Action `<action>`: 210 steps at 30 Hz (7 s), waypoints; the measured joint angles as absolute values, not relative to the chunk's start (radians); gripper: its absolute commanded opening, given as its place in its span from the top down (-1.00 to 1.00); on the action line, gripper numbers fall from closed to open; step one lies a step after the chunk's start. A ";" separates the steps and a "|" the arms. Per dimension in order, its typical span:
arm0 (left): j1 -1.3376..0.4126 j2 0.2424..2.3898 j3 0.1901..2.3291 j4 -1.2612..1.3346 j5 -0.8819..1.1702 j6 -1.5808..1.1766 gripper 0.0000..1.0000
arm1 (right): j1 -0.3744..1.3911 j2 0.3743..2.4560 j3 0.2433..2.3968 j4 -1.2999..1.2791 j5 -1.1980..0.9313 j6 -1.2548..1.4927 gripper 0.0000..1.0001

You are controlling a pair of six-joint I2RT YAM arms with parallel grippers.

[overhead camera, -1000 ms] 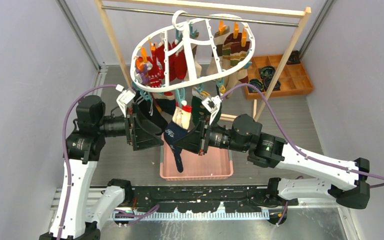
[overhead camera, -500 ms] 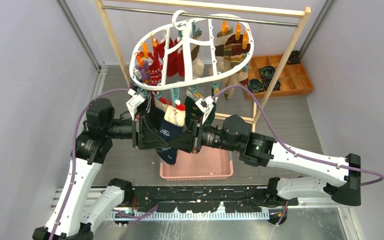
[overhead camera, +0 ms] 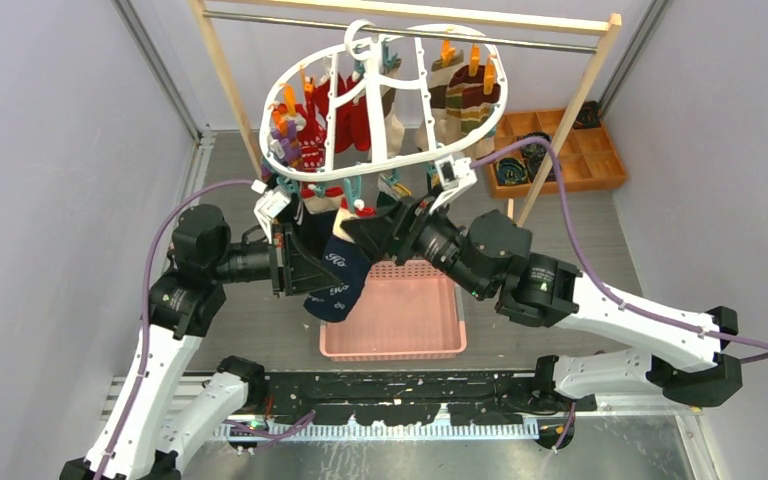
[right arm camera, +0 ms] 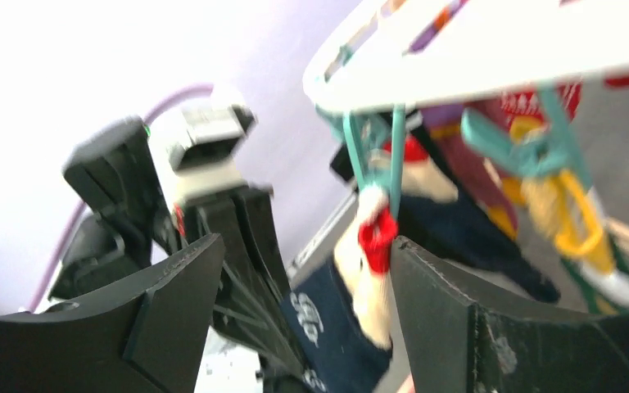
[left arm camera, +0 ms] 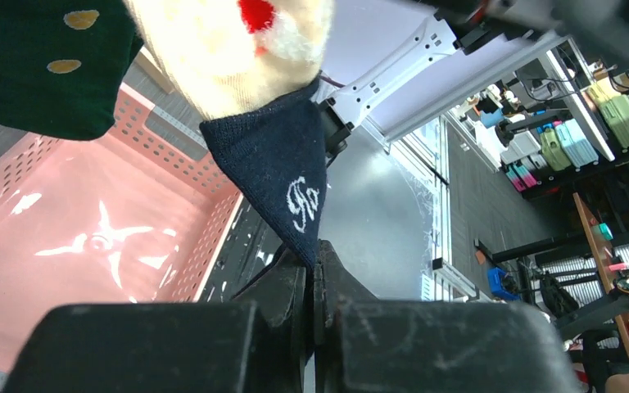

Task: Remove the socks clipped to the hanger
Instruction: Remove the sock from the hanger, then place the sock in the bin, then remove the sock from the hanger.

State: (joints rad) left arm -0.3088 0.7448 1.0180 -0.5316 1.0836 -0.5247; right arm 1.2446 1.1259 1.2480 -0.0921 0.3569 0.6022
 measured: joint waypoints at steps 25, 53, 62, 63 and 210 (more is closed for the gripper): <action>-0.367 0.801 1.032 -0.532 1.039 -0.525 0.99 | 1.245 1.353 1.552 -0.152 0.609 0.313 -0.24; -0.382 0.770 1.050 -0.554 1.039 -0.514 0.99 | 1.196 1.394 1.523 -0.075 0.582 0.324 0.74; -0.392 0.777 1.010 -0.596 1.013 -0.425 0.99 | 1.195 1.380 1.505 -0.060 0.581 0.329 0.93; -0.399 0.783 1.000 -0.601 1.009 -0.411 0.99 | 1.195 1.373 1.499 -0.061 0.581 0.331 0.89; -0.411 0.647 1.131 -0.848 1.085 -0.302 0.99 | 1.088 1.271 1.219 0.302 0.070 0.660 -0.42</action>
